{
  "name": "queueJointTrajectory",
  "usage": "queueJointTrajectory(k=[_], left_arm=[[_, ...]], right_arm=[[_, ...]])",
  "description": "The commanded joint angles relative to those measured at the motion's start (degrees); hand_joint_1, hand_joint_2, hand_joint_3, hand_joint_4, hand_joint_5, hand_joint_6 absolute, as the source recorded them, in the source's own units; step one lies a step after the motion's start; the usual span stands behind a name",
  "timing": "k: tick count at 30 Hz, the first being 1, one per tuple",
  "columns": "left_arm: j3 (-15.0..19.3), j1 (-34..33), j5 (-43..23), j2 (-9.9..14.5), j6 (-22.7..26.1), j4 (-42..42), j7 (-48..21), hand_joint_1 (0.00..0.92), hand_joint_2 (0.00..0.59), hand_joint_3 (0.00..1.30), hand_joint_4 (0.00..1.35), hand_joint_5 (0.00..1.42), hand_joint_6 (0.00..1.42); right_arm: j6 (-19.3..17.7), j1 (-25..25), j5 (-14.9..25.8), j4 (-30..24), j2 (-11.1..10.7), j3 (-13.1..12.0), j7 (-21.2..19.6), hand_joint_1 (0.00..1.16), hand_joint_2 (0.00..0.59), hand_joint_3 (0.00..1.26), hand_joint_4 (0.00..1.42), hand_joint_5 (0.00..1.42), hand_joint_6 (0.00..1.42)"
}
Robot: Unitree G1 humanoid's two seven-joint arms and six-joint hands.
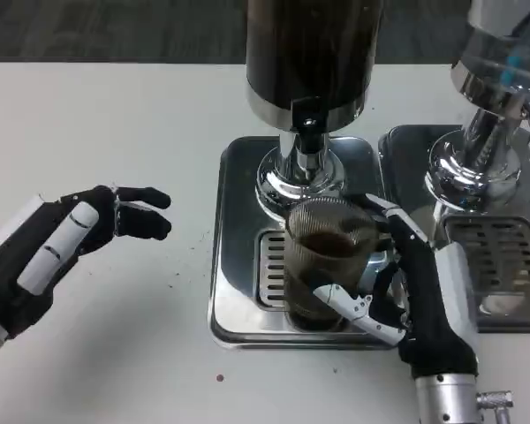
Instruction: Grasp the cup under the faucet to collect the drink, then remove the cup.
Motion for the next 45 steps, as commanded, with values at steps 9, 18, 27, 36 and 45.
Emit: queueJointTrajectory(k=[9,18,27,36,45], left_arm=[[-1.04,0.16,1.22,-0.32,-2.03,-0.88,-0.09,0.000,0.250,0.46,0.51,0.45,0.36],[-2.27,0.45,3.35,-0.07,-5.91,-1.59,1.03,0.000,0.251,0.42,0.47,0.41,0.36],[-3.38,0.07,6.09,0.61,-9.60,-1.20,2.63,0.000,0.252,0.41,0.44,0.39,0.35],[-4.76,1.31,11.02,2.02,-15.22,-3.14,6.39,0.000,0.225,0.33,0.27,0.23,0.25],[-6.26,2.73,16.52,4.32,-19.04,-5.33,11.64,0.000,0.207,0.23,0.11,0.09,0.14]], right_arm=[[-1.35,2.77,-2.19,-6.93,-0.54,-1.23,-3.99,0.64,0.242,0.68,0.76,0.84,1.17],[-1.01,6.17,-3.24,-11.29,-1.39,-2.18,-4.56,0.65,0.240,0.68,0.79,0.86,1.19],[-0.70,8.17,-4.30,-14.23,-1.88,-2.89,-4.81,0.64,0.236,0.69,0.79,0.87,1.21],[-0.74,10.00,-4.91,-17.05,-2.36,-3.44,-4.52,0.63,0.240,0.70,0.80,0.87,1.21],[-0.90,11.77,-5.05,-19.73,-2.35,-3.70,-4.03,0.65,0.240,0.70,0.81,0.89,1.23]])
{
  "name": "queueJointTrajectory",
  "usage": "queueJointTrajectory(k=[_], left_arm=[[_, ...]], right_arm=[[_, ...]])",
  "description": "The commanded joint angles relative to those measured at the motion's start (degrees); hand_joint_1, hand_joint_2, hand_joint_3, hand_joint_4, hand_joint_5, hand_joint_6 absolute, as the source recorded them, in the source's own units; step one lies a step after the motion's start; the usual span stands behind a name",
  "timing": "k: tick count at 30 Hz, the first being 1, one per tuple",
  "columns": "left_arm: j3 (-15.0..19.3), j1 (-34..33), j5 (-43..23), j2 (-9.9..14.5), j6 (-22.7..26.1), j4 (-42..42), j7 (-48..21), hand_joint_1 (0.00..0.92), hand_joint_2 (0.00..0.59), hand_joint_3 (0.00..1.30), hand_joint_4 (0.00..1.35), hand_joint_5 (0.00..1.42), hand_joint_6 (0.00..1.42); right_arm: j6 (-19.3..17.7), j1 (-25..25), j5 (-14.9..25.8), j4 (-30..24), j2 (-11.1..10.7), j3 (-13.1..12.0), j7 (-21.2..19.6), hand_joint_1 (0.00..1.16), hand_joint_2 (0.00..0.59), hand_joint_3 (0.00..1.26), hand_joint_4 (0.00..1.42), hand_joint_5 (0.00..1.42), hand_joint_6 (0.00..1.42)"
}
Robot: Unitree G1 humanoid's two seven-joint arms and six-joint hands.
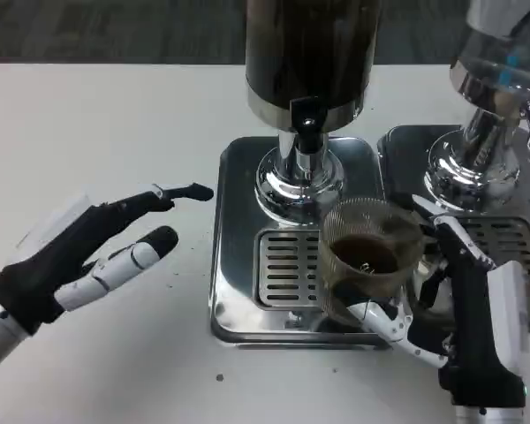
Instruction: Grasp the cup under the faucet to collect the drink, then remove the cup.
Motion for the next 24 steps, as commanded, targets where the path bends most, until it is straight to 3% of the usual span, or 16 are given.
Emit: queueJointTrajectory(k=[1,15,24], left_arm=[[-1.09,1.17,1.67,1.48,-1.45,-1.06,1.91,0.000,0.203,0.22,0.11,0.08,0.14],[-2.63,3.00,2.68,3.91,-4.38,-3.24,3.75,0.000,0.198,0.19,0.05,0.05,0.12],[-2.40,2.90,1.60,4.51,-4.73,-3.43,4.50,0.000,0.190,0.16,0.05,0.03,0.12]], right_arm=[[-1.20,0.43,0.46,-3.21,0.23,-0.38,-0.94,0.65,0.240,0.71,0.81,0.89,1.23],[-0.93,3.07,0.17,-6.77,-0.13,-0.61,0.22,0.65,0.240,0.72,0.82,0.90,1.24],[-0.76,3.20,0.04,-4.76,-0.21,-0.41,0.87,0.66,0.232,0.73,0.83,0.92,1.25]])
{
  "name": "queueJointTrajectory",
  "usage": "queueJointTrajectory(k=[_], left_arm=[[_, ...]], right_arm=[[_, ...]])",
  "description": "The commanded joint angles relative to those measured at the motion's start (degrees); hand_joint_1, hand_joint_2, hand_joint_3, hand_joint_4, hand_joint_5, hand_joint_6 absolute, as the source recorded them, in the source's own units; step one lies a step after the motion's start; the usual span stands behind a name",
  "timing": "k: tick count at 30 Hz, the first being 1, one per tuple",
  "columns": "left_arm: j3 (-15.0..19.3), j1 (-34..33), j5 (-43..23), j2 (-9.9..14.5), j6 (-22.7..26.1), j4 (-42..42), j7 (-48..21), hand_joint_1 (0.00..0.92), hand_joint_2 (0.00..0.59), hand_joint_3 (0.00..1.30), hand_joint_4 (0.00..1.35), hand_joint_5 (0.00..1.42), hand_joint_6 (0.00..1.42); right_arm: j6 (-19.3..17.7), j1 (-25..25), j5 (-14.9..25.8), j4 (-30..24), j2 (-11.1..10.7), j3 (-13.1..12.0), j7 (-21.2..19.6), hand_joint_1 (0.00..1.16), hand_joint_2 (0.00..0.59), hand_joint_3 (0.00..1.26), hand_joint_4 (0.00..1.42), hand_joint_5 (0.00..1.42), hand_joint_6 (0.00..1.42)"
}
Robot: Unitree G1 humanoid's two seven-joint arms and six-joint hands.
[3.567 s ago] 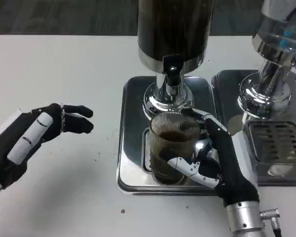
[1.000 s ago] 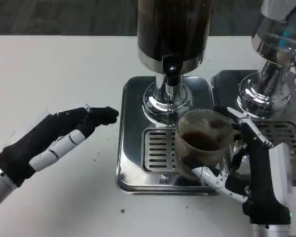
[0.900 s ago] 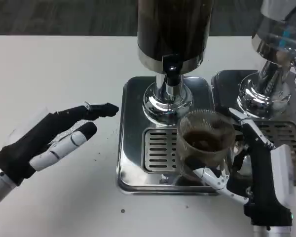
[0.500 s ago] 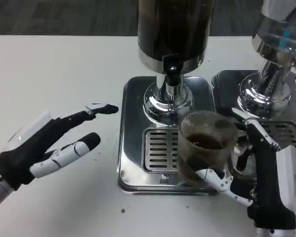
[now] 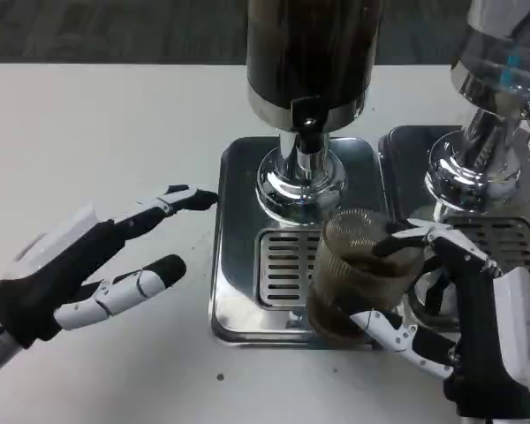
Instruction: Grasp the cup under the faucet to collect the drink, then remove the cup.
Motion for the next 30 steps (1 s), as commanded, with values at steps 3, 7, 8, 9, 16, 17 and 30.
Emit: queueJointTrajectory(k=[3,7,8,9,16,17,30], left_arm=[[-0.11,0.31,-0.27,1.36,-0.86,-0.77,1.06,0.000,0.189,0.16,0.05,0.03,0.12],[-0.37,0.43,0.01,1.29,-0.93,-0.78,1.16,0.000,0.189,0.16,0.05,0.03,0.12],[-0.39,0.47,0.10,1.27,-0.97,-0.83,1.22,0.000,0.189,0.16,0.05,0.03,0.12],[-0.42,0.54,0.16,1.28,-0.99,-0.92,1.29,0.000,0.189,0.16,0.05,0.03,0.12],[-0.87,1.14,1.10,1.51,-1.92,-1.64,1.80,0.000,0.189,0.16,0.05,0.03,0.12],[-0.92,1.17,1.17,1.55,-1.96,-1.66,1.90,0.000,0.189,0.16,0.05,0.03,0.12],[-1.78,2.07,2.23,1.90,-2.72,-2.71,2.30,0.000,0.188,0.16,0.05,0.03,0.12]], right_arm=[[-0.64,-0.42,-0.02,-0.97,-0.10,-0.26,-0.88,0.66,0.232,0.73,0.83,0.92,1.25],[-0.34,-0.91,-0.46,-1.19,-0.30,-0.45,-0.95,0.66,0.231,0.73,0.83,0.92,1.25],[-0.32,-0.92,-0.53,-1.25,-0.34,-0.47,-0.98,0.66,0.231,0.73,0.83,0.92,1.25],[-0.24,-0.95,-0.71,-1.35,-0.43,-0.48,-1.06,0.66,0.231,0.73,0.83,0.92,1.25],[-0.07,-1.17,-2.01,-2.35,-0.68,-0.68,-2.18,0.67,0.232,0.73,0.83,0.92,1.25],[-0.04,-1.16,-2.12,-2.49,-0.67,-0.70,-2.23,0.67,0.232,0.73,0.83,0.92,1.25],[0.24,-0.89,-2.61,-3.81,-0.96,-0.96,-2.61,0.67,0.234,0.73,0.83,0.93,1.26]])
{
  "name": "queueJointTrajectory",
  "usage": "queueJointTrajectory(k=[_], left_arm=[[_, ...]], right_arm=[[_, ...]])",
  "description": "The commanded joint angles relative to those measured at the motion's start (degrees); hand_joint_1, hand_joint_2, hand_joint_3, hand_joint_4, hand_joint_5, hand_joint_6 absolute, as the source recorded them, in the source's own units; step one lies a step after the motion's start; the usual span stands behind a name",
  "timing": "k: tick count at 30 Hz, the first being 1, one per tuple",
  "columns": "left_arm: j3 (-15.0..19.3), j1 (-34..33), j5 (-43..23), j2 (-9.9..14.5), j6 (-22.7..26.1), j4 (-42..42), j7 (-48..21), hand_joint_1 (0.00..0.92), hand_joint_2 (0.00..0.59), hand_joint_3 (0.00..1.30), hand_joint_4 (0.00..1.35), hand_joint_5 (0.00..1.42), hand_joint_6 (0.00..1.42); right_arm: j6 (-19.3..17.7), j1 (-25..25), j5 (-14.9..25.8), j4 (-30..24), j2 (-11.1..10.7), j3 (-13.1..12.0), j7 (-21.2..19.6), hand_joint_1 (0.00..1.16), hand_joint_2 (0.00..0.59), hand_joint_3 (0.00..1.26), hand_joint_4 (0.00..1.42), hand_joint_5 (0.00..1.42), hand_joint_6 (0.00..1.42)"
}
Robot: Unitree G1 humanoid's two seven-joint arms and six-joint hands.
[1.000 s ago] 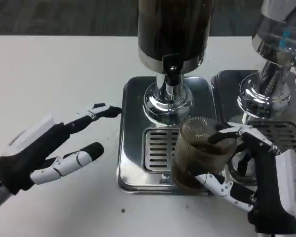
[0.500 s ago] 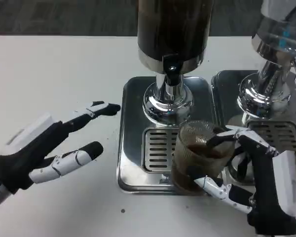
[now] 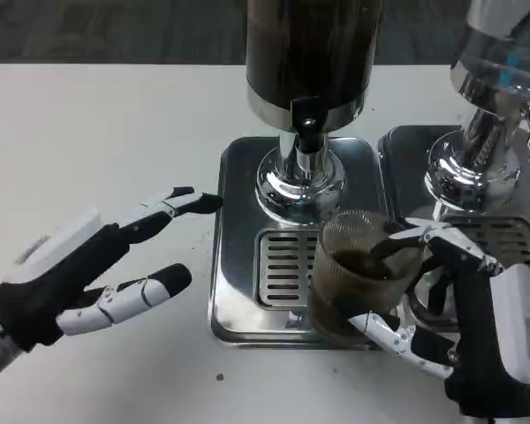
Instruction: Grasp the cup under the faucet to collect the drink, then remove the cup.
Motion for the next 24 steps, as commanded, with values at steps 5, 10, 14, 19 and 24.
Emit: queueJointTrajectory(k=[5,10,14,19,24], left_arm=[[-1.14,1.86,1.62,1.04,-2.32,-1.77,0.93,0.000,0.188,0.17,0.05,0.03,0.12],[-1.75,2.60,2.31,1.14,-3.43,-2.60,1.18,0.000,0.188,0.17,0.05,0.03,0.12],[-2.15,2.59,2.64,1.28,-3.71,-2.59,1.60,0.000,0.190,0.17,0.06,0.03,0.12],[-2.35,2.67,3.52,1.84,-4.90,-2.97,2.10,0.000,0.190,0.17,0.06,0.03,0.12],[-2.31,2.95,4.79,2.54,-6.35,-3.53,3.03,0.000,0.186,0.17,0.06,0.03,0.12]], right_arm=[[-0.71,-0.61,0.32,-3.05,0.04,-0.54,-1.68,0.68,0.235,0.74,0.83,0.93,1.26],[-0.61,-0.05,-0.26,-4.10,-0.19,-0.46,-1.91,0.67,0.232,0.74,0.84,0.93,1.26],[-0.57,0.27,-0.47,-4.59,-0.36,-0.65,-1.98,0.67,0.231,0.74,0.84,0.93,1.26],[-0.56,0.52,-1.09,-5.24,-0.75,-0.79,-2.27,0.67,0.231,0.74,0.84,0.94,1.28],[-0.56,1.13,-1.55,-5.90,-1.07,-0.96,-2.57,0.67,0.230,0.74,0.84,0.94,1.28]])
